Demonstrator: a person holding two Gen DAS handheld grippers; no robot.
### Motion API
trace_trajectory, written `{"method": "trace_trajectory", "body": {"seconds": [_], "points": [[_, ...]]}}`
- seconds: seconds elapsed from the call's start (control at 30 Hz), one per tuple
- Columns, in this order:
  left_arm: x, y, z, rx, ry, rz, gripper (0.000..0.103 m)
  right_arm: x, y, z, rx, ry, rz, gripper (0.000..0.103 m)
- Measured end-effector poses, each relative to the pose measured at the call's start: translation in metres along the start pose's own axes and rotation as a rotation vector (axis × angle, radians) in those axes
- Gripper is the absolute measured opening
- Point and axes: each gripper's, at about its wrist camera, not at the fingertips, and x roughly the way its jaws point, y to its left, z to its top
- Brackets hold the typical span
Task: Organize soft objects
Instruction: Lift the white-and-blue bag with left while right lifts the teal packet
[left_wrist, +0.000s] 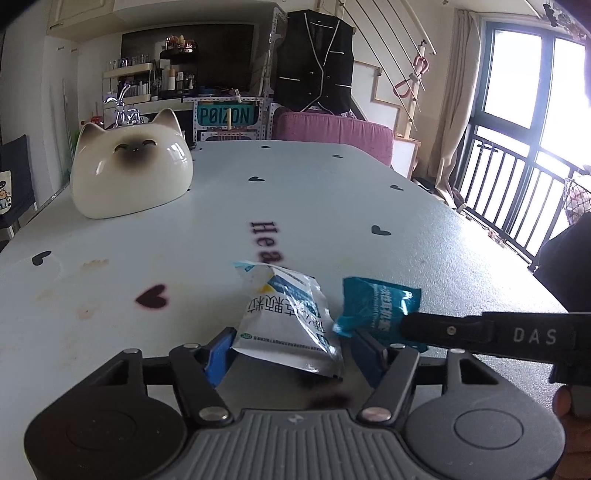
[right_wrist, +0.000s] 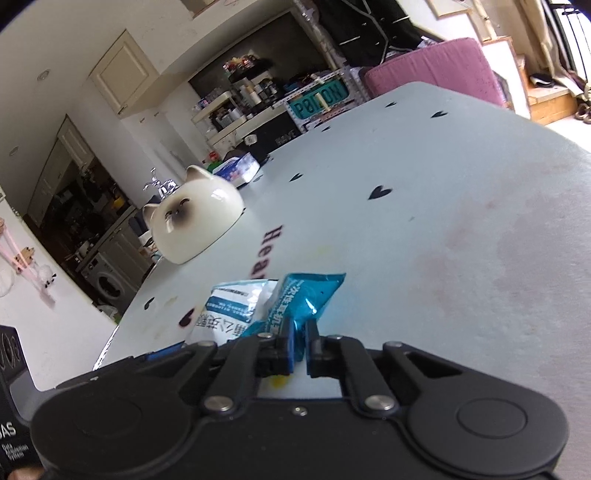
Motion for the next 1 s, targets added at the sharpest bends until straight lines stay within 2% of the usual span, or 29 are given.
{"method": "trace_trajectory", "body": {"seconds": [0.07, 0.1, 0.13, 0.17, 0.37, 0.5, 0.57, 0.67, 0.73, 0.9, 0.97, 1.0], "points": [[0.0, 0.0, 0.0, -0.002, 0.0, 0.0, 0.07, -0.006, -0.004, -0.001, 0.01, -0.013, -0.013, 0.004], [0.0, -0.001, 0.0, 0.004, 0.0, 0.004, 0.075, -0.009, -0.007, -0.001, 0.019, -0.018, -0.018, 0.004], [0.0, -0.002, 0.0, 0.012, 0.0, 0.012, 0.088, -0.013, -0.01, -0.001, 0.029, -0.024, -0.023, 0.004], [0.001, -0.003, 0.0, 0.017, 0.0, 0.025, 0.093, -0.016, -0.013, -0.001, 0.038, -0.028, -0.026, 0.004], [-0.004, 0.002, 0.002, -0.001, -0.031, 0.106, 0.094, -0.027, -0.025, -0.005, 0.068, -0.044, -0.035, 0.004], [-0.009, -0.015, 0.006, 0.099, -0.073, 0.148, 0.095, -0.028, -0.028, -0.003, 0.082, -0.044, -0.035, 0.004], [-0.005, -0.028, 0.009, 0.183, -0.063, 0.167, 0.095, -0.028, -0.029, -0.003, 0.088, -0.041, -0.031, 0.004], [0.011, -0.043, 0.009, 0.291, -0.005, 0.197, 0.093, -0.028, -0.029, -0.003, 0.09, -0.038, -0.029, 0.004], [0.017, -0.046, 0.009, 0.317, -0.011, 0.212, 0.093, -0.028, -0.03, -0.003, 0.093, -0.037, -0.026, 0.004], [0.028, -0.032, 0.02, 0.187, 0.03, 0.213, 0.076, -0.028, -0.032, -0.002, 0.096, -0.034, -0.02, 0.004], [0.029, -0.025, 0.023, 0.118, 0.045, 0.192, 0.062, -0.028, -0.032, -0.002, 0.094, -0.034, -0.02, 0.004], [0.028, -0.023, 0.023, 0.09, 0.051, 0.177, 0.061, -0.028, -0.031, -0.002, 0.091, -0.034, -0.022, 0.004]]}}
